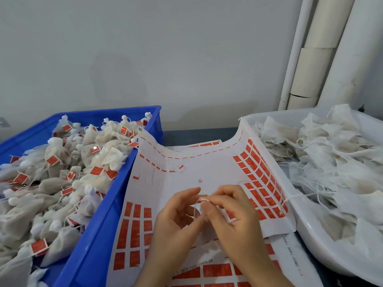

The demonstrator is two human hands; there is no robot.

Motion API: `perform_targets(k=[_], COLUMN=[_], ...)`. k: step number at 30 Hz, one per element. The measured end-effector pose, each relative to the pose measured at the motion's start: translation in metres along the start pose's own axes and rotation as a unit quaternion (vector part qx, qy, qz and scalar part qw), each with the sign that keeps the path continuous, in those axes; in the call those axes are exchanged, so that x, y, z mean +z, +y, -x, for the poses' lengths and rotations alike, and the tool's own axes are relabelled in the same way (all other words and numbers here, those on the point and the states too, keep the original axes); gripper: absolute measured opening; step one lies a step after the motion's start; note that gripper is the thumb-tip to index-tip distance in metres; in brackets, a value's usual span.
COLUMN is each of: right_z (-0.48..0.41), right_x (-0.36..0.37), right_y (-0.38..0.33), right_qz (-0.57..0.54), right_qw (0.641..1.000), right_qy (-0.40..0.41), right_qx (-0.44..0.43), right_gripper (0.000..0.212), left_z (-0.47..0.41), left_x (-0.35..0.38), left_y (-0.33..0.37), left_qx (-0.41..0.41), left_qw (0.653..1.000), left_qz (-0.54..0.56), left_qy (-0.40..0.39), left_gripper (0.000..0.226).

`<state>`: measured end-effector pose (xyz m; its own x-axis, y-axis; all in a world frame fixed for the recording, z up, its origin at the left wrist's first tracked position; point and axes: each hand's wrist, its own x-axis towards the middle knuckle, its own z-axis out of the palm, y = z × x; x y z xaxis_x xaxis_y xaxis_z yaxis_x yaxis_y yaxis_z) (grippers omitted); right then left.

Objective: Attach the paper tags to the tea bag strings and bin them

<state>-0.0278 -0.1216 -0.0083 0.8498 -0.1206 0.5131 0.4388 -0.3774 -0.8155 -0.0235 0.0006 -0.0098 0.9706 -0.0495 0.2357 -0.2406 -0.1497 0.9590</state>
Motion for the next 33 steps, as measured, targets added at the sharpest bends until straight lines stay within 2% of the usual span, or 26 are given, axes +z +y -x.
perform_targets(k=[5, 9, 14, 17, 19, 20, 24, 27, 31, 33], right_z=[0.004, 0.003, 0.001, 0.0, 0.0, 0.001, 0.007, 0.011, 0.008, 0.006], right_x=[-0.006, -0.011, -0.012, -0.015, -0.016, -0.017, -0.016, -0.012, -0.014, -0.014], right_y=[-0.002, -0.006, -0.006, -0.005, -0.005, -0.005, -0.005, -0.006, -0.005, -0.005], right_qz=[-0.092, -0.18, -0.269, -0.275, -0.276, -0.28, -0.27, -0.256, -0.314, -0.288], right_qw=[0.994, 0.98, 0.951, 0.95, 0.951, 0.95, 0.954, 0.955, 0.935, 0.943], right_qy=[0.003, 0.027, 0.054, 0.028, 0.007, -0.003, -0.071, -0.109, -0.081, -0.088], right_qx=[0.051, 0.079, 0.141, 0.147, 0.141, 0.137, 0.114, 0.101, 0.141, 0.139], right_gripper=[0.011, 0.015, 0.02, 0.026, 0.023, 0.021, 0.012, 0.006, 0.009, 0.012], left_z=[0.0, -0.001, 0.002, 0.002, 0.002, 0.002, 0.0, 0.0, -0.002, -0.003], left_x=[-0.001, 0.0, -0.001, 0.001, 0.001, 0.001, -0.002, -0.004, -0.006, -0.009], left_y=[-0.002, -0.005, -0.006, -0.004, -0.005, -0.005, -0.01, -0.005, -0.007, -0.006], left_qx=[0.032, 0.052, 0.04, 0.085, 0.093, 0.089, 0.066, 0.045, -0.025, -0.06], left_qw=[0.998, 0.993, 0.992, 0.988, 0.988, 0.987, 0.975, 0.982, 0.989, 0.979], left_qz=[-0.022, -0.083, -0.093, -0.116, -0.112, -0.115, -0.131, -0.065, 0.07, 0.148], left_qy=[0.045, 0.064, 0.071, 0.052, 0.055, 0.067, 0.166, 0.173, 0.128, 0.128], left_gripper=[0.045, 0.008, 0.014, 0.026, 0.015, 0.012, 0.025, 0.013, 0.017, 0.026])
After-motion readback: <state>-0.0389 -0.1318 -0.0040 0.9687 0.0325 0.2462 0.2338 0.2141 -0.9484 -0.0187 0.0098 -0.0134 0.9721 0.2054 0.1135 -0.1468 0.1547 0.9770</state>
